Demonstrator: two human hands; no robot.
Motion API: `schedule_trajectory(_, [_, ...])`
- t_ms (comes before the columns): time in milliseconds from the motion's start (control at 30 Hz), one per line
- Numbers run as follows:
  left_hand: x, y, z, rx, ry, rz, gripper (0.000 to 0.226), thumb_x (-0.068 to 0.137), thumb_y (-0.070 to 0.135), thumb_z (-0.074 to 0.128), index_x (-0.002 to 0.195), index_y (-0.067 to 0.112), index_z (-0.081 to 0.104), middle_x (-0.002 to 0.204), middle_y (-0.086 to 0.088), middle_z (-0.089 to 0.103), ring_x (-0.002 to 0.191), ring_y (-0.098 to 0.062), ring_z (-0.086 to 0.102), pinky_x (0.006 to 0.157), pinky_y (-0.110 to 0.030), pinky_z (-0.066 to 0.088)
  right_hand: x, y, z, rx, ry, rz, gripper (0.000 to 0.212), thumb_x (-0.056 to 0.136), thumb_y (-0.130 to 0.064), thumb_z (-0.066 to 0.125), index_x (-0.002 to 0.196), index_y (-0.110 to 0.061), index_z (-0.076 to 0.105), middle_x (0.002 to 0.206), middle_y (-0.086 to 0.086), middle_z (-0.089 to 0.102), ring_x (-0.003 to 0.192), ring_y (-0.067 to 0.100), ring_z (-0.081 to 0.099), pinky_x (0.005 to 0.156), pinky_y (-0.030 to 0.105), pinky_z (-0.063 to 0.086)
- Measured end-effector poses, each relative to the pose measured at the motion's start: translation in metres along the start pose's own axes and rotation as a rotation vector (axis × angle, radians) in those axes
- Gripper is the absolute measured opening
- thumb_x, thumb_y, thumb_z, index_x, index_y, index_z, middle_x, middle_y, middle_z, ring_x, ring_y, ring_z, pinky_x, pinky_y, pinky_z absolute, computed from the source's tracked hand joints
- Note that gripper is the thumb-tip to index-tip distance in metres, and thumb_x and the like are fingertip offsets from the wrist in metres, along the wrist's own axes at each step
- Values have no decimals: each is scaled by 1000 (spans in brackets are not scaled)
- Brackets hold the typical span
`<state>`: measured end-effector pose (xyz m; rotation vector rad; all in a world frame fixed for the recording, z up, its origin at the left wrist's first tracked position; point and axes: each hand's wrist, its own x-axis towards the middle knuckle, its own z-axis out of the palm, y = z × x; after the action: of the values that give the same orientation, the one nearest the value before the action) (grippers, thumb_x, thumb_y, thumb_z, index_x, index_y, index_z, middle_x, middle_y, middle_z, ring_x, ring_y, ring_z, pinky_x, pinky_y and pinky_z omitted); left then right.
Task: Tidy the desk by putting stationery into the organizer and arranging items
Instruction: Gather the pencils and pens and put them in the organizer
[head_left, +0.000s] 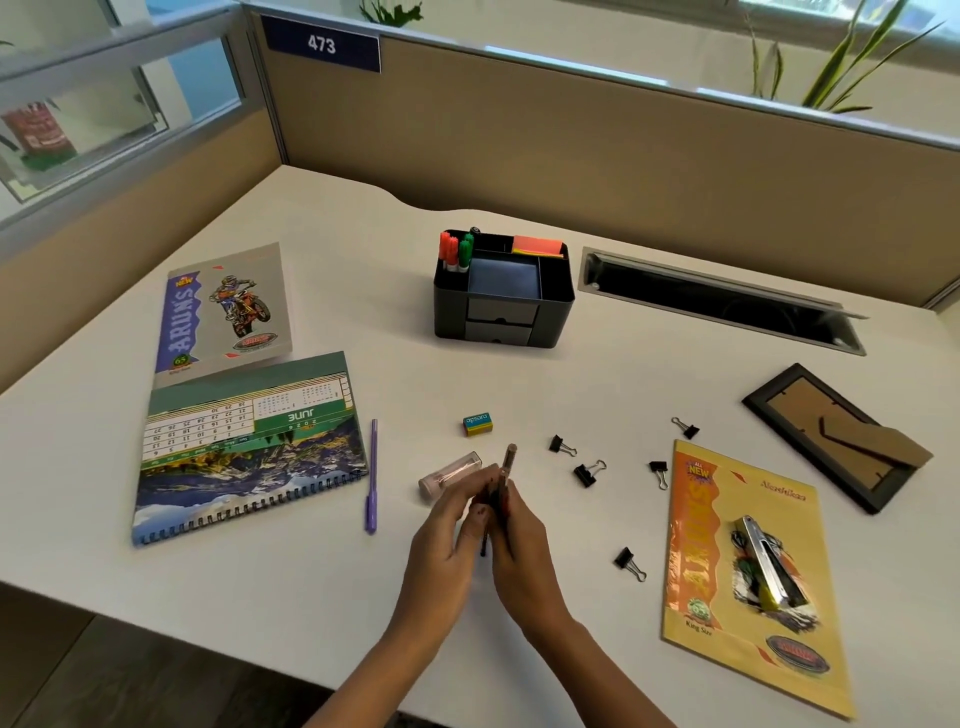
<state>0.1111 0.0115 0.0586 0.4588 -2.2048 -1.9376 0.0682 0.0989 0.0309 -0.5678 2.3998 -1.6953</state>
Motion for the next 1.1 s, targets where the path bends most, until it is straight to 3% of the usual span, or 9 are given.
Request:
schedule_trajectory(100, [4,-1,3,42,-61,-20,36,95,20,49,114,51,45,117,34,52,107,21,48,86,-2,39,0,-1,-1,36,-36,41,36,99,-1,38,128,-20,51,95,-16,64,87,2,62,76,13,49])
schedule_trajectory(233, [11,3,5,56,-151,-31,35,94,19,50,111,49,43,114,34,51,101,28,45,83,3,35,1,-1,-4,-6,-118,57,36,96,3,35,122,-12,55,79,-27,62,79,-8,60,69,8,43])
schedule_trajectory(367, [16,3,7,38,-129,-20,42,97,7,43,109,48,48,115,26,60,108,16,50,93,-5,36,0,-8,-5,44,-151,117,43,97,7,35,120,-25,53,105,-20,60,100,-14,57,83,6,43])
schedule_trajectory(467, [18,1,9,23,-81,-28,44,98,5,36,105,46,49,106,19,62,99,15,55,84,-5,39,-1,-10,-2,80,-195,122,47,99,4,33,135,-26,36,128,-20,46,117,-21,41,97,4,33])
schedule_trajectory(567, [25,1,5,1,-25,-31,40,100,10,34,113,45,46,110,14,59,99,13,56,81,-5,42,-1,-12,-2,41,-247,51,61,94,4,34,146,-25,21,145,-17,35,134,-8,30,111,16,29])
schedule_trajectory(667, [37,13,2,1,30,42,37,99,8,35,111,40,50,100,18,61,99,10,58,79,-5,43,0,-24,2,-51,-47,8,63,89,9,38,144,-21,33,140,-8,39,132,-2,35,110,23,33])
schedule_trajectory(833, [49,45,9,-21,30,205,32,99,9,36,113,31,56,93,13,65,94,3,61,82,-8,45,8,-59,3,81,321,41,29,97,-12,41,124,-21,48,118,-12,46,107,-3,48,85,8,42])
schedule_trajectory(933, [57,60,14,-34,60,280,23,98,14,37,111,20,56,89,15,64,89,-1,61,83,-10,47,19,-66,-1,97,466,-30,15,93,-14,42,103,-26,42,117,-14,45,112,2,48,89,9,39])
schedule_trajectory(1100, [78,61,7,88,62,330,18,93,21,42,103,36,45,97,18,59,98,7,58,82,-5,45,45,-73,-23,53,448,-147,19,93,-18,49,110,-24,42,113,-12,49,101,11,53,84,11,40])
